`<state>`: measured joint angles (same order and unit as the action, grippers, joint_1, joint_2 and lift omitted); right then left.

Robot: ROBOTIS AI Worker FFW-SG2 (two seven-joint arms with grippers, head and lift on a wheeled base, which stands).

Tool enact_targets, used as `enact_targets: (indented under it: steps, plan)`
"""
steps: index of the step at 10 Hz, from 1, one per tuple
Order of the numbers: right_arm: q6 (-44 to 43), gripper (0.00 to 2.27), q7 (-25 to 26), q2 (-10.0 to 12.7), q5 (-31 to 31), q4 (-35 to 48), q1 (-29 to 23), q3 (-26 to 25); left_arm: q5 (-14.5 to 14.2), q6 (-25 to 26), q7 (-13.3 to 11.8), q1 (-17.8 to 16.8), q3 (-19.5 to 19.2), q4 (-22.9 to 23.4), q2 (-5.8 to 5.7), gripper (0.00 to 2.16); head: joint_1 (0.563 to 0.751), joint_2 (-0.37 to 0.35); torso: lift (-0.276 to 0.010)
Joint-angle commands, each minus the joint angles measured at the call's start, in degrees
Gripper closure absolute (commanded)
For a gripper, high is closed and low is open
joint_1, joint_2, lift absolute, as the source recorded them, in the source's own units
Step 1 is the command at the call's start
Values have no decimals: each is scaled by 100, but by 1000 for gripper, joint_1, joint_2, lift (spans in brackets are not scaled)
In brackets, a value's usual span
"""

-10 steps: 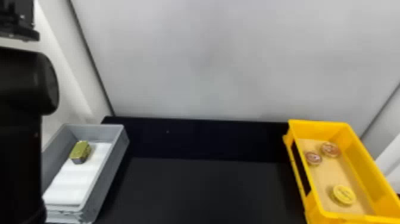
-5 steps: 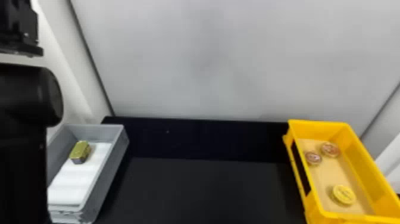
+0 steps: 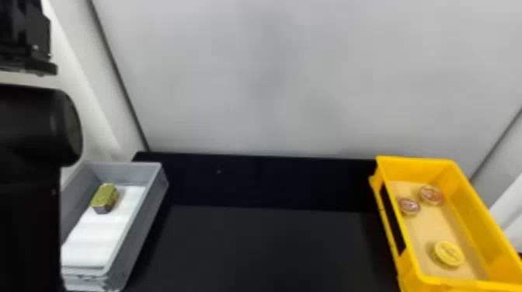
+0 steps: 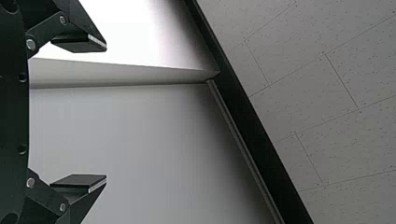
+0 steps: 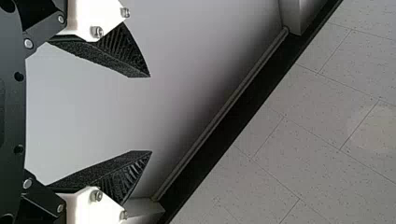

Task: Pick up the round yellow can and place it in the yellow rectangular box

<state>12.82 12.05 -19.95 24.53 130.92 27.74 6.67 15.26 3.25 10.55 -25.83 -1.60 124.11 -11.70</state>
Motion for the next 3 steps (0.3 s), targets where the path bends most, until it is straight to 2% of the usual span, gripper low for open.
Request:
enact_targets:
  steps: [1,3]
  plan:
    - [11,272,-1,0,0,-5,-5,10,-5,0,0,-1,11,-1,1,265,663,54,-10]
    - [11,272,8,0,-35,4,-14,1,-14,9,0,-27,55,-10,-17,265,663,54,-10]
